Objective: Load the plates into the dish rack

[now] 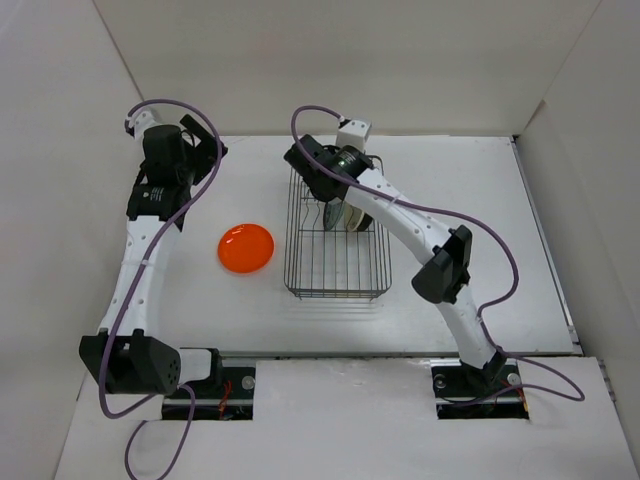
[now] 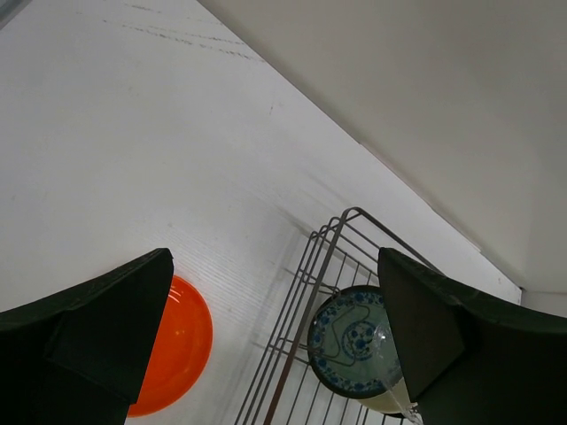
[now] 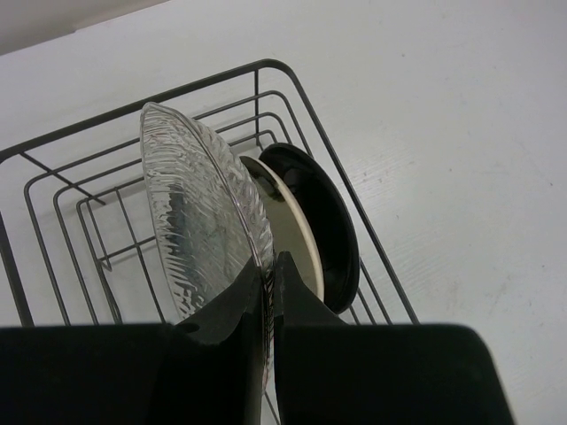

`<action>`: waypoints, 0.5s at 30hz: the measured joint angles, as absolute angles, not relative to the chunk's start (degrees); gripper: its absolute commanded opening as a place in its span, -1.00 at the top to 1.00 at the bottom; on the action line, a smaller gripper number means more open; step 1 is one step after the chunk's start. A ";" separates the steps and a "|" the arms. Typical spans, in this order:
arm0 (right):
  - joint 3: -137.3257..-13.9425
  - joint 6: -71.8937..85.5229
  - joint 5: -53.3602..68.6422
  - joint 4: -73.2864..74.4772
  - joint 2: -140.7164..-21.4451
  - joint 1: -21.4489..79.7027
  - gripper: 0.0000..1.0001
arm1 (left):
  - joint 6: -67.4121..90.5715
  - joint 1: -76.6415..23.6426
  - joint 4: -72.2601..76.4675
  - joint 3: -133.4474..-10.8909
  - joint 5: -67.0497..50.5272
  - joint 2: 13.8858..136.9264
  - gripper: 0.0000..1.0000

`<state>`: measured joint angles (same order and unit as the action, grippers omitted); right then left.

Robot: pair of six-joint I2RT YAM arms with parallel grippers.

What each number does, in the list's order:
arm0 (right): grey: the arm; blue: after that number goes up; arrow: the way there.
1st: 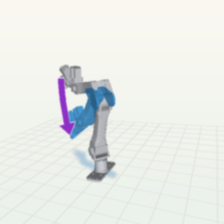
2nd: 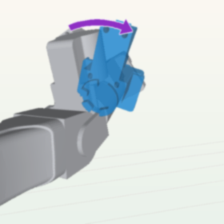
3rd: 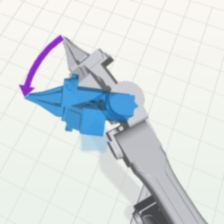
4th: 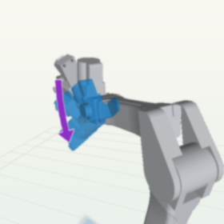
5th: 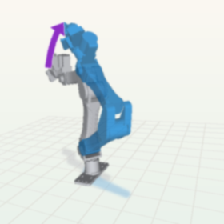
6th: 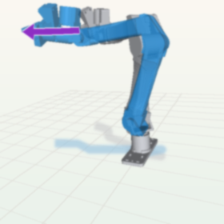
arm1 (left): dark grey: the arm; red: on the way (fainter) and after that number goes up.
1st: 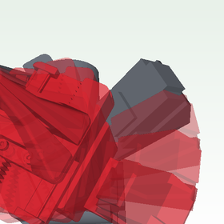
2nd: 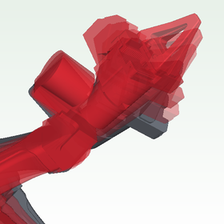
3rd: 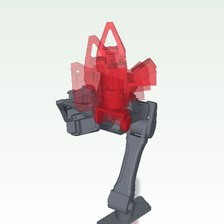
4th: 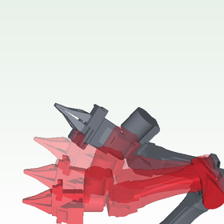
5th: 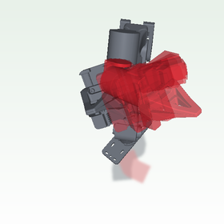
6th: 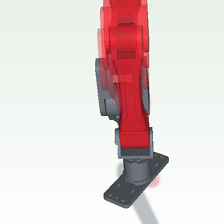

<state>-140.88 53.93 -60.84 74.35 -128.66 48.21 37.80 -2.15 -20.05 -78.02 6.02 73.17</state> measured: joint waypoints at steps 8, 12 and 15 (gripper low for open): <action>-140.94 50.81 -59.51 71.11 -132.60 48.71 1.00 | 37.76 -2.15 -20.27 -78.17 6.09 72.82 -1.00; -140.94 49.47 -58.50 69.84 -133.99 48.80 1.00 | 37.76 -2.15 -20.45 -78.30 6.28 72.14 -1.00; -140.94 48.82 -58.30 69.49 -134.02 48.82 1.00 | 37.76 -2.15 -20.45 -78.67 6.44 71.99 -1.00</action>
